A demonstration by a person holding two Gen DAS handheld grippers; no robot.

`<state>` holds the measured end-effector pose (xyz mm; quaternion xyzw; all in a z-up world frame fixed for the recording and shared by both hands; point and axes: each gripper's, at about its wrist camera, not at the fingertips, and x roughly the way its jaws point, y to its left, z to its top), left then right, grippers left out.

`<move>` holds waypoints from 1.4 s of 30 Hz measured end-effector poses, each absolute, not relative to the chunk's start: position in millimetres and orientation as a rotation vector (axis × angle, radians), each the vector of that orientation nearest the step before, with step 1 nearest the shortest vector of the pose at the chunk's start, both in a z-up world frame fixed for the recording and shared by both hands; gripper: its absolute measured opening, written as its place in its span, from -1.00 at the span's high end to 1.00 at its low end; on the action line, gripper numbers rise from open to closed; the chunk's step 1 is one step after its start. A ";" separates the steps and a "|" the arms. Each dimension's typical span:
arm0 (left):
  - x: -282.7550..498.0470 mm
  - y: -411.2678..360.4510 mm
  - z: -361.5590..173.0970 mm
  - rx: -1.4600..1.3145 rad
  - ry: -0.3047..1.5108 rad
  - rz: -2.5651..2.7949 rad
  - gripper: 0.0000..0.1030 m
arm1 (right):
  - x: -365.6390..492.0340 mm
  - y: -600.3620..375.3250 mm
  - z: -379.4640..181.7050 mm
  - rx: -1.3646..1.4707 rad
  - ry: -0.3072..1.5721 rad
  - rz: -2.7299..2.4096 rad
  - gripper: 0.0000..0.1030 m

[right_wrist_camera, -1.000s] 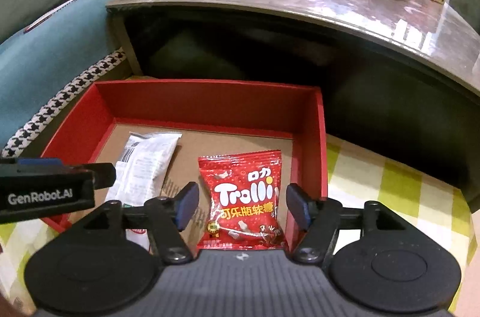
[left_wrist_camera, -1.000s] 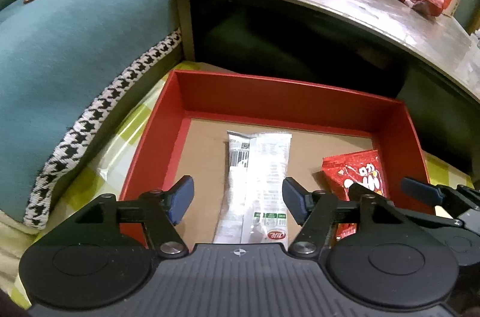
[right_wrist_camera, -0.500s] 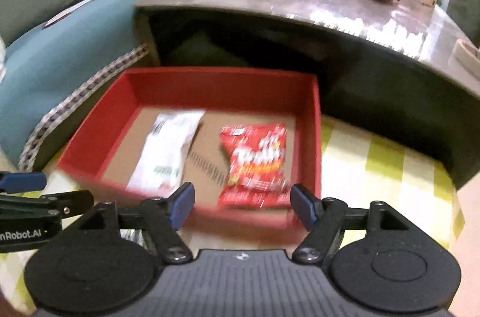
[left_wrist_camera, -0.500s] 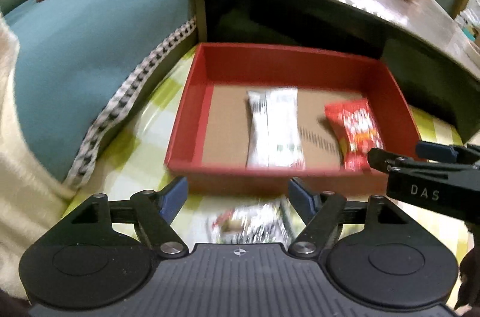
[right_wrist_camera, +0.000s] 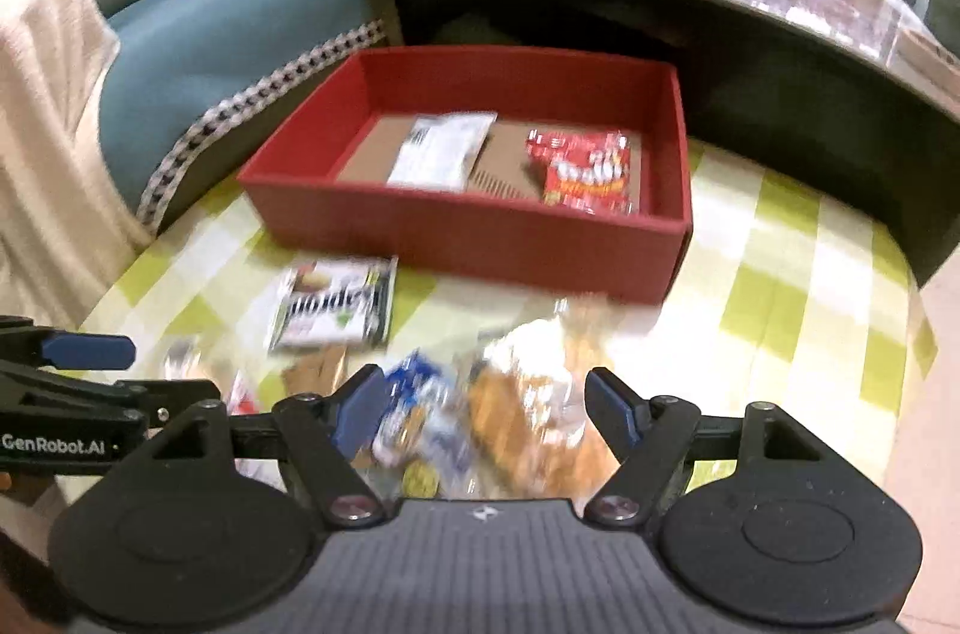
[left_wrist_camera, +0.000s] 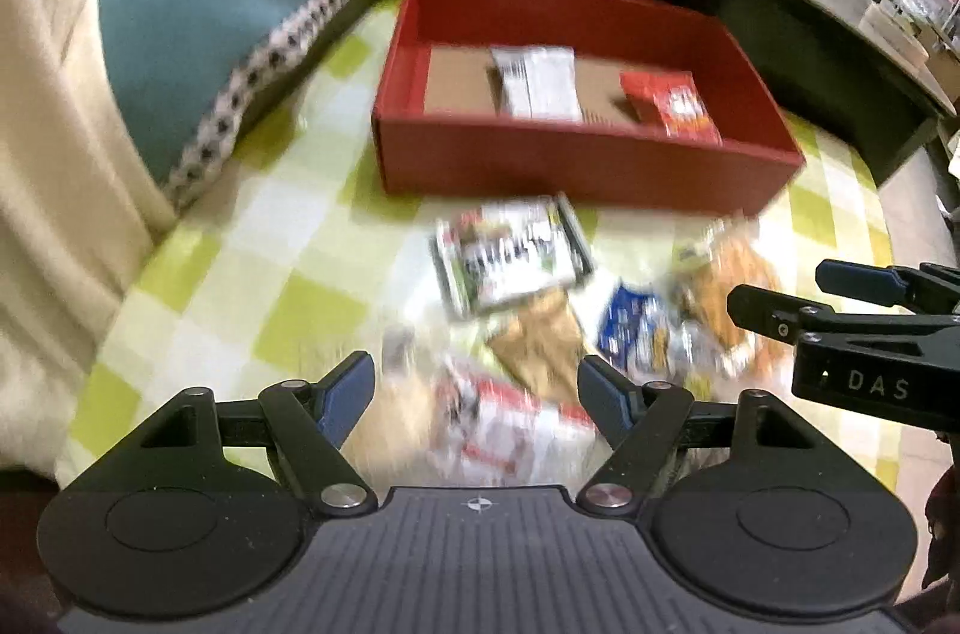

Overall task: Organize snacks
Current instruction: 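Move both grippers back over the remaining snacks on the table, then grasp the red-white wafer packet with the left gripper while the right gripper grasps the dark jerky bag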

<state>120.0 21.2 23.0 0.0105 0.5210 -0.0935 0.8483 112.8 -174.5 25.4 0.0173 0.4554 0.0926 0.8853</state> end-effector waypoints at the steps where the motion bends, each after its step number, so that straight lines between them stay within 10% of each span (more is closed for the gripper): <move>1: 115.9 20.5 20.1 0.025 1.111 -0.209 -0.56 | 108.1 -174.5 24.1 0.040 0.956 0.195 -0.52; 42: 86.8 34.7 -30.4 0.041 1.304 -0.275 -0.16 | 69.6 -164.8 -31.8 0.383 1.207 0.112 -0.55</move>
